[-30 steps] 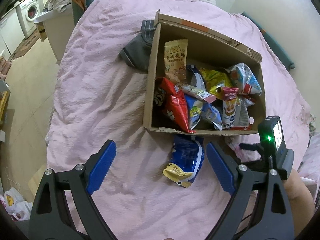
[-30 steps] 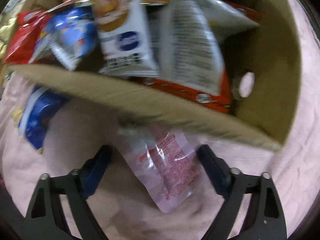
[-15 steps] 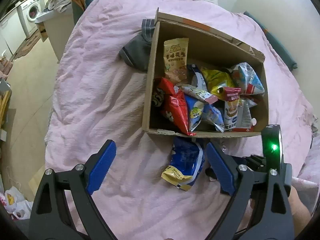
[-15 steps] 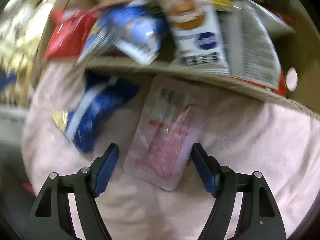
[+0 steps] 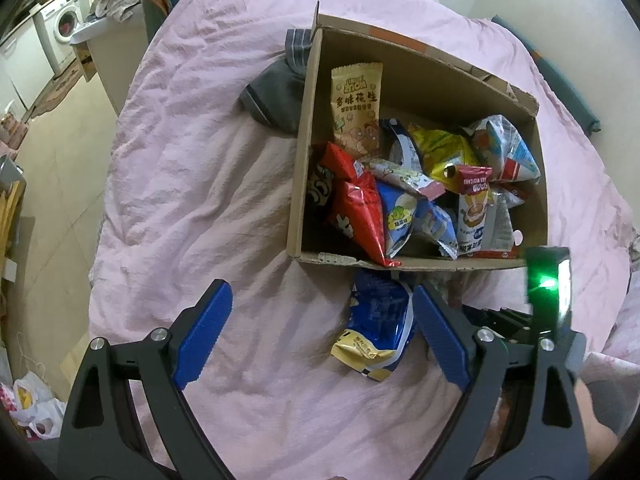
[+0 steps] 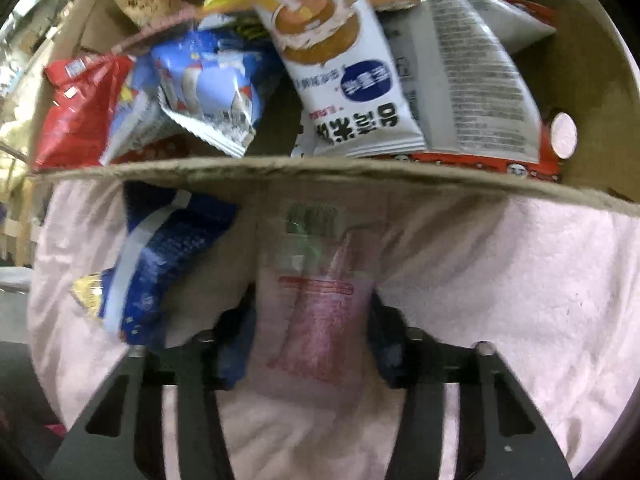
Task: Organize snacks
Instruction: 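Grasp the pink packet with the right tool while the left tool grasps the blue bag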
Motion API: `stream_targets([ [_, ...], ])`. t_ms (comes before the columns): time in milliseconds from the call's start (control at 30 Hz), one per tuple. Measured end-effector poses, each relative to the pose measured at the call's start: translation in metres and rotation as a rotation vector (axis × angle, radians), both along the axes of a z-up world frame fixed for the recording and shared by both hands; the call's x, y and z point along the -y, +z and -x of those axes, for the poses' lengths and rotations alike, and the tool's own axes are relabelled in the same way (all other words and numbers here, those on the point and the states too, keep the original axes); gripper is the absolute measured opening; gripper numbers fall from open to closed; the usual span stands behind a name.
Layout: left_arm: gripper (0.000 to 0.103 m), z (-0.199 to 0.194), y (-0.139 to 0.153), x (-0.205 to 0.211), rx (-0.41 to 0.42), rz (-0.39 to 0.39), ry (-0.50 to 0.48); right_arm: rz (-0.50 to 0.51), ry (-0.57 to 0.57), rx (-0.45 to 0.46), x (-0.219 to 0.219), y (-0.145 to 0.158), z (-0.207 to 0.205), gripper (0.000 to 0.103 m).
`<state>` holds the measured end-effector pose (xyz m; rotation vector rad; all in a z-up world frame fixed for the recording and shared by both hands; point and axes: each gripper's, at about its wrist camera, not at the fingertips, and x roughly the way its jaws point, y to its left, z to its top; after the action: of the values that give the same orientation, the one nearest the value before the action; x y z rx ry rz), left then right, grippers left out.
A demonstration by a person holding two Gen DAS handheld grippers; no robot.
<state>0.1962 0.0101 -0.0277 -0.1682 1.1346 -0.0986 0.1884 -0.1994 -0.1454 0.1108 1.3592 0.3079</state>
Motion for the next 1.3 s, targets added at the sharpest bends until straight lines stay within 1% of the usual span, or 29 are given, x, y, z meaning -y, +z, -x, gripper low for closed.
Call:
stream_targets([
  [33, 0.09, 0.0, 0.0, 0.0, -0.002, 0.002, -0.002, -0.007, 0.009, 0.004, 0.002, 0.002, 0.002, 0.034],
  [167, 0.09, 0.0, 0.0, 0.004, -0.004, 0.005, -0.008, -0.064, 0.017, -0.025, 0.016, 0.005, 0.015, 0.023],
  [267, 0.09, -0.001, -0.003, 0.009, -0.017, 0.011, -0.013, -0.094, 0.015, -0.026, 0.028, 0.011, 0.028, 0.022],
  [367, 0.09, -0.001, -0.008, 0.015, -0.035, -0.002, -0.027, -0.114, 0.023, -0.02, 0.024, 0.02, 0.029, 0.022],
  [433, 0.09, -0.001, -0.012, 0.02, -0.05, -0.009, -0.042, -0.131, 0.014, -0.016, 0.031, 0.025, 0.035, 0.022],
  [467, 0.09, -0.001, -0.015, 0.023, -0.062, -0.014, -0.052, -0.144, 0.003, -0.018, 0.036, 0.029, 0.037, 0.022],
  [600, 0.09, -0.001, -0.032, 0.04, -0.118, -0.029, -0.101, -0.168, -0.019, 0.003, 0.031, 0.036, 0.04, 0.022],
  [633, 0.09, -0.001, -0.036, 0.045, -0.122, -0.037, -0.114, -0.177, -0.028, 0.006, 0.028, 0.038, 0.04, 0.022],
  [700, 0.09, 0.0, -0.045, 0.058, -0.128, -0.076, -0.15, -0.19, -0.043, 0.011, 0.031, 0.041, 0.043, 0.022],
  [767, 0.09, -0.002, -0.058, 0.072, -0.155, -0.106, -0.199, -0.198, -0.055, 0.021, 0.033, 0.043, 0.043, 0.022],
  [867, 0.09, -0.004, -0.071, 0.084, -0.17, -0.164, -0.219, -0.206, -0.075, 0.027, 0.039, 0.042, 0.044, 0.022],
  [967, 0.089, -0.008, -0.079, 0.091, -0.184, -0.175, -0.229, -0.206, -0.093, 0.032, 0.049, 0.044, 0.046, 0.022],
  [1033, 0.084, -0.009, -0.082, 0.094, -0.183, -0.188, -0.238, -0.201, -0.098, 0.038, 0.051, 0.046, 0.045, 0.022],
  [1067, 0.065, -0.009, -0.085, 0.094, -0.187, -0.195, -0.238, -0.202, -0.098, 0.041, 0.052, 0.047, 0.045, 0.022],
  [1100, 0.051, -0.009, -0.087, 0.092, -0.201, -0.186, -0.232, -0.205, -0.097, 0.045, 0.053, 0.049, 0.045, 0.022],
  [1133, 0.05, -0.008, -0.089, 0.087, -0.216, -0.161, -0.216, -0.203, -0.095, 0.051, 0.049, 0.048, 0.044, 0.022],
  [1167, 0.041, -0.009, -0.087, 0.085, -0.215, -0.151, -0.202, -0.203, -0.091, 0.055, 0.048, 0.049, 0.044, 0.022],
  [1200, 0.033, -0.007, -0.085, 0.082, -0.212, -0.159, -0.188, -0.206, -0.087, 0.057, 0.046, 0.05, 0.044, 0.022],
  [1300, 0.029, -0.001, -0.079, 0.074, -0.211, -0.145, -0.178, -0.209, -0.073, 0.058, 0.043, 0.05, 0.045, 0.022],
])
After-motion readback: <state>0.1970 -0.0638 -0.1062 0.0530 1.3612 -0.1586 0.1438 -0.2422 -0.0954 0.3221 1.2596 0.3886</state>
